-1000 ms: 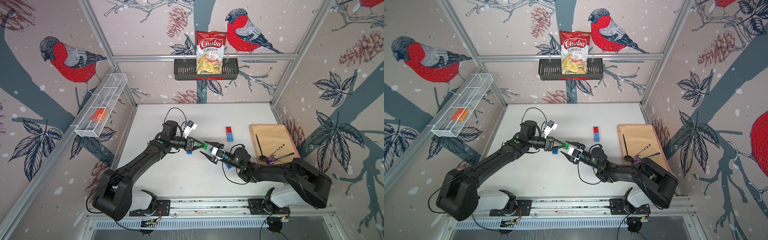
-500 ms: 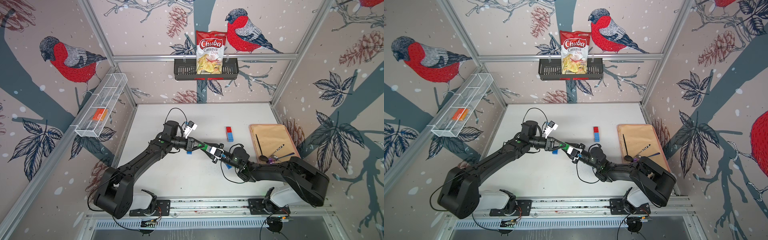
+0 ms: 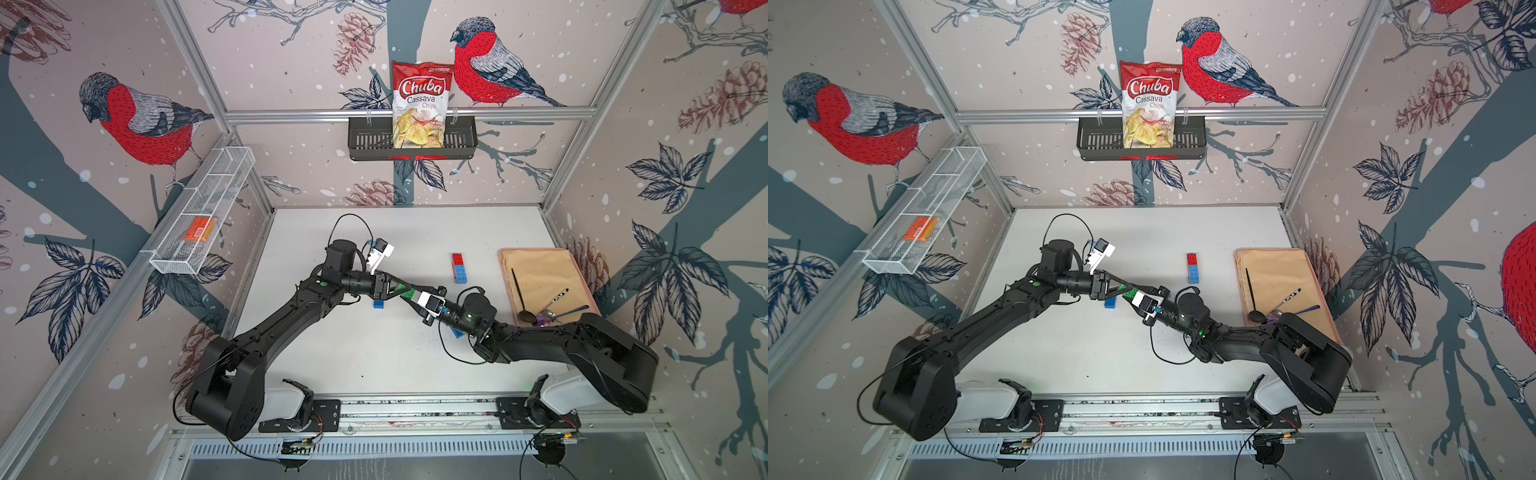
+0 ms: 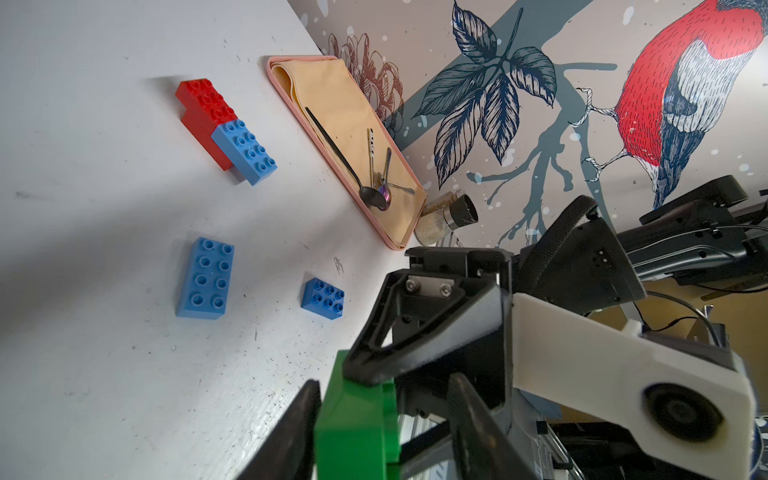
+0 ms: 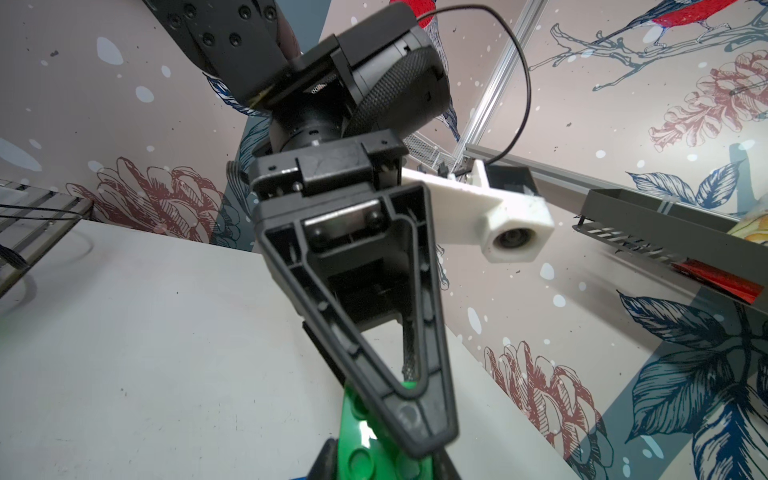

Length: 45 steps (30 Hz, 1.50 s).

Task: Assemble a rectangle with lego
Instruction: Adjust the lego brick at the center of the board.

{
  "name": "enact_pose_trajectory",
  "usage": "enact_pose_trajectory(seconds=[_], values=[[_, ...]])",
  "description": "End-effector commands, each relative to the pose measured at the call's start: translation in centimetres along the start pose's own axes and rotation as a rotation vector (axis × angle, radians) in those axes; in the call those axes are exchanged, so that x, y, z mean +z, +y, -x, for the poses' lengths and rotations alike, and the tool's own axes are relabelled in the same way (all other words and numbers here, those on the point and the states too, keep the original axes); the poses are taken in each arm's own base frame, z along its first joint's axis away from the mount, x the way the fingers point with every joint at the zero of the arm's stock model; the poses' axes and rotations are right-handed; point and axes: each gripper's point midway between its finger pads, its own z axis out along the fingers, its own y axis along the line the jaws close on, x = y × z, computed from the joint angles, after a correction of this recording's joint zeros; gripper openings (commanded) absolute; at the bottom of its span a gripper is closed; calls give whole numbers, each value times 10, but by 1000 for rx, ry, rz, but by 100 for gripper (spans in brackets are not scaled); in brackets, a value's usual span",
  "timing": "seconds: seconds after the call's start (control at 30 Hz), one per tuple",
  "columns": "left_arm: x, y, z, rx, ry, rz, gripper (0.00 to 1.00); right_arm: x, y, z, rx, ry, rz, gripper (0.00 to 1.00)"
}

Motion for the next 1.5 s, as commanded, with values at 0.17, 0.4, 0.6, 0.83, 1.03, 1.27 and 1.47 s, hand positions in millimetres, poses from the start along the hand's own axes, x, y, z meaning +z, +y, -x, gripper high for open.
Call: enact_pose_trajectory(seconds=[0.17, 0.4, 0.6, 0.83, 1.03, 1.27, 1.47], values=[[-24, 11, 36, 152, -172, 239, 70, 2, -14, -3, 53, 35, -73, 31], [-99, 46, 67, 161, -530, 691, 79, 12, -36, -11, 234, 158, -165, 29], [-152, 46, 66, 134, -791, 833, 79, 23, -52, -18, 452, 236, -252, 29], [-167, 59, 49, 104, -849, 908, 88, 41, -37, -53, 699, 350, -302, 29], [-177, 80, 35, 17, -825, 1025, 90, 58, -21, -107, 784, 535, -348, 29], [-185, 97, 22, -65, -780, 1137, 90, 71, -16, -152, 849, 648, -416, 29], [-183, 102, 17, -104, -770, 1143, 92, 75, -16, -182, 858, 723, -493, 29]])
